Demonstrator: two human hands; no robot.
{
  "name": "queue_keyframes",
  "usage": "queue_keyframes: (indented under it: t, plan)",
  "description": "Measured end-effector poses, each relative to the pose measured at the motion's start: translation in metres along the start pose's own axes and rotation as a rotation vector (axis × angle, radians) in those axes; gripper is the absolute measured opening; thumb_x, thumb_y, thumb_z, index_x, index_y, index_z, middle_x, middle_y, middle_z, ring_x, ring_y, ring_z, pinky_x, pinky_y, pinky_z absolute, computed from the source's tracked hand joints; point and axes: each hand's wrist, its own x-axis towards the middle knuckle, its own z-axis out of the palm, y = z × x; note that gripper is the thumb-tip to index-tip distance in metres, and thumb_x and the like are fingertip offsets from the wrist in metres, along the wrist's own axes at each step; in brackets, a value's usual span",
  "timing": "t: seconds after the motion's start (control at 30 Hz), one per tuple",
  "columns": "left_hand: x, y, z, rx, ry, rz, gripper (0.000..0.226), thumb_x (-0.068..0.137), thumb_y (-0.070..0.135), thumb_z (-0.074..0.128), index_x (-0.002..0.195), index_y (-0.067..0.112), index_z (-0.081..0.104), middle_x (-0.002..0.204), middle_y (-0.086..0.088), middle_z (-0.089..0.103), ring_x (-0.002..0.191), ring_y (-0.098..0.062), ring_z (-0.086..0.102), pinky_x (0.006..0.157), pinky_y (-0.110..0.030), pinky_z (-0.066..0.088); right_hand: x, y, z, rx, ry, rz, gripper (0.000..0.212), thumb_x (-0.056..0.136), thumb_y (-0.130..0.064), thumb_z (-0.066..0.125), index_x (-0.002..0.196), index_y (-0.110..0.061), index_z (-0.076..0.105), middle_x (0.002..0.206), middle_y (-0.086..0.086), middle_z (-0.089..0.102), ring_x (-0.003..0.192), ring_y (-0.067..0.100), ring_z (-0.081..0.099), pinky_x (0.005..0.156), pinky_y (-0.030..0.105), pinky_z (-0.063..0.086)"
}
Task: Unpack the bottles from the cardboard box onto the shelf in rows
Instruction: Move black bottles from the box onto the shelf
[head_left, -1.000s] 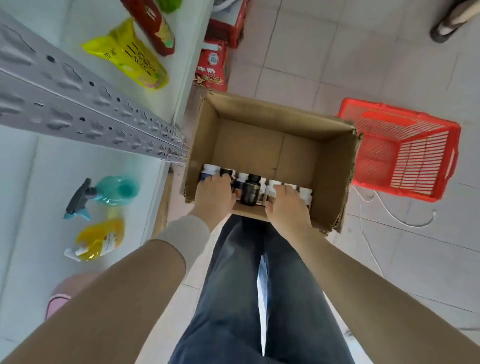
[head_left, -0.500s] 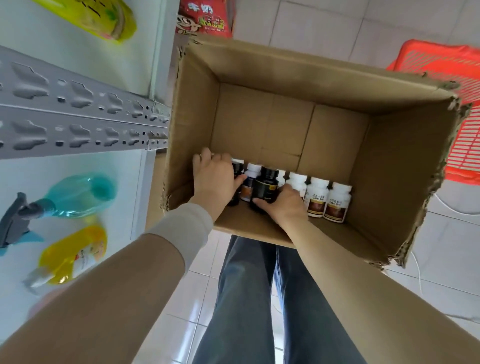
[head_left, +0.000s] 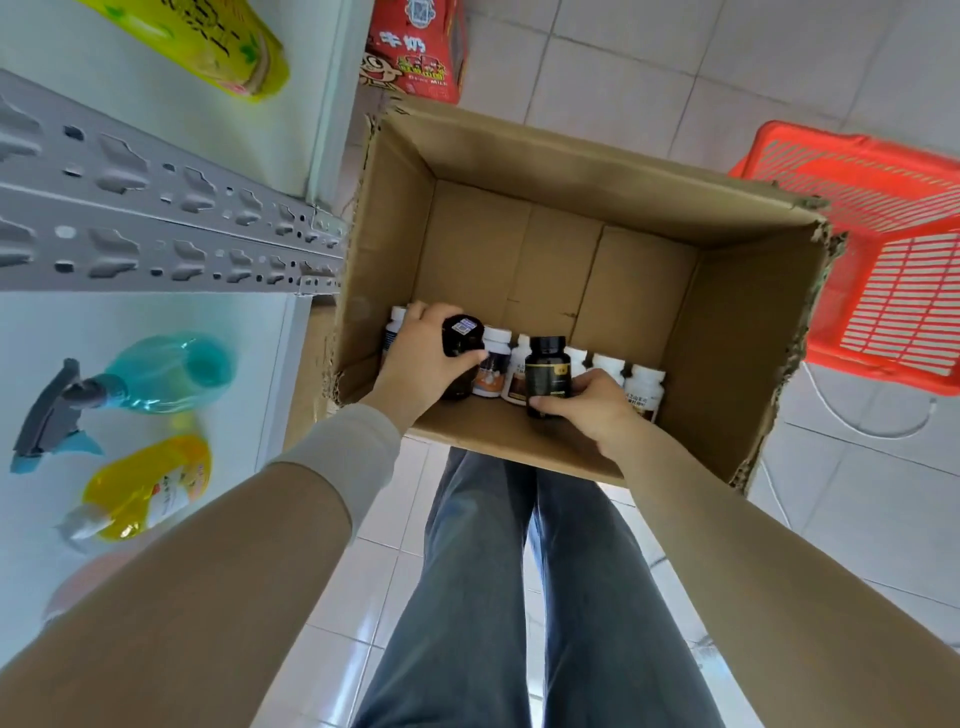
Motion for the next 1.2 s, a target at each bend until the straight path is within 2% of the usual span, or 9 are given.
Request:
queue_keyframes:
  t: [0.13,0.27,0.43,0.57,0.67,0.83,0.93,1.07,1.2]
  plan:
    - [-0.023,0.012,-0.017,-0.303,0.071,0.001,0.047,0.083,0.021,0.069,0.125,0.014,0.050,0.125,-0.008,0.048,0.108,-0.013,0.048,0.096,-0.021,0.036,-0.029,0.005,-0.023,0.019,0.026,-0.062,0.067,0.077,-0.026,0.075,0.134,-0.009,0.043,0.135,0.008,0.053,0.124,0.025,0.049,0.100,0.032,0.039]
    - [-0.059,0.019,-0.030,-0.669,0.131,-0.022,0.031,0.088,0.016,0.063,0.115,0.021,0.050,0.111,0.002,0.054,0.104,-0.015,0.053,0.093,-0.037,0.048,-0.054,0.011,-0.041,0.035,-0.015,-0.125,0.067,0.073,-0.029,0.077,0.130,-0.013,0.047,0.128,0.004,0.057,0.117,0.023,0.055,0.103,0.034,0.042]
    - [-0.134,0.027,-0.015,-1.098,0.265,-0.120,0.033,0.095,0.014,0.052,0.127,0.011,0.047,0.100,0.006,0.057,0.090,-0.008,0.057,0.080,-0.027,0.049,-0.092,0.036,-0.063,-0.032,-0.126,-0.267,0.057,0.073,-0.029,0.078,0.117,-0.015,0.044,0.108,-0.001,0.057,0.102,0.016,0.058,0.092,0.030,0.049]
    - [-0.215,0.035,0.016,-1.383,0.348,-0.134,0.012,0.098,0.018,0.044,0.108,0.018,0.051,0.098,0.001,0.058,0.091,-0.015,0.057,0.087,-0.041,0.049,-0.142,0.074,-0.071,-0.021,-0.275,-0.460,0.042,0.079,-0.015,0.073,0.116,-0.013,0.055,0.107,0.005,0.066,0.095,0.017,0.066,0.073,0.023,0.054]
    - [-0.279,0.039,0.036,-1.639,0.403,-0.123,0.009,0.099,0.020,0.041,0.101,0.018,0.049,0.100,-0.010,0.058,0.091,-0.025,0.059,0.090,-0.048,0.047,-0.186,0.107,-0.071,-0.011,-0.377,-0.539,0.038,0.081,-0.006,0.070,0.116,-0.008,0.056,0.102,0.006,0.066,0.092,0.017,0.065,0.074,0.022,0.052]
    - [-0.385,0.034,0.059,-1.809,0.517,-0.047,0.022,0.100,0.025,0.038,0.119,0.015,0.043,0.097,-0.005,0.064,0.075,-0.015,0.069,0.067,-0.034,0.058,-0.252,0.154,-0.053,-0.069,-0.504,-0.588,0.057,0.079,-0.011,0.072,0.128,-0.006,0.043,0.109,0.011,0.061,0.100,0.022,0.063,0.068,0.023,0.053]
    - [-0.441,0.025,0.071,-1.809,0.625,-0.018,0.020,0.099,0.028,0.040,0.110,0.015,0.050,0.094,-0.004,0.065,0.067,-0.011,0.069,0.059,-0.027,0.057,-0.291,0.176,-0.031,-0.114,-0.565,-0.619,0.056,0.079,-0.018,0.065,0.130,-0.017,0.042,0.116,0.008,0.061,0.104,0.021,0.061,0.073,0.026,0.053]
    - [-0.512,0.000,0.085,-1.748,0.807,-0.007,0.023,0.095,0.028,0.045,0.102,0.009,0.057,0.091,-0.002,0.066,0.065,-0.008,0.067,0.056,-0.025,0.055,-0.346,0.199,0.011,-0.183,-0.698,-0.607,0.063,0.065,-0.042,0.065,0.122,-0.028,0.043,0.114,-0.001,0.060,0.111,0.021,0.057,0.087,0.034,0.047]
    - [-0.590,-0.035,0.097,-1.774,0.967,0.035,0.018,0.094,0.022,0.047,0.094,0.012,0.062,0.086,0.001,0.070,0.072,-0.009,0.069,0.066,-0.028,0.055,-0.395,0.226,0.058,-0.380,-0.779,-0.732,0.074,0.057,-0.062,0.074,0.121,-0.036,0.046,0.121,-0.004,0.062,0.118,0.020,0.056,0.105,0.044,0.039]
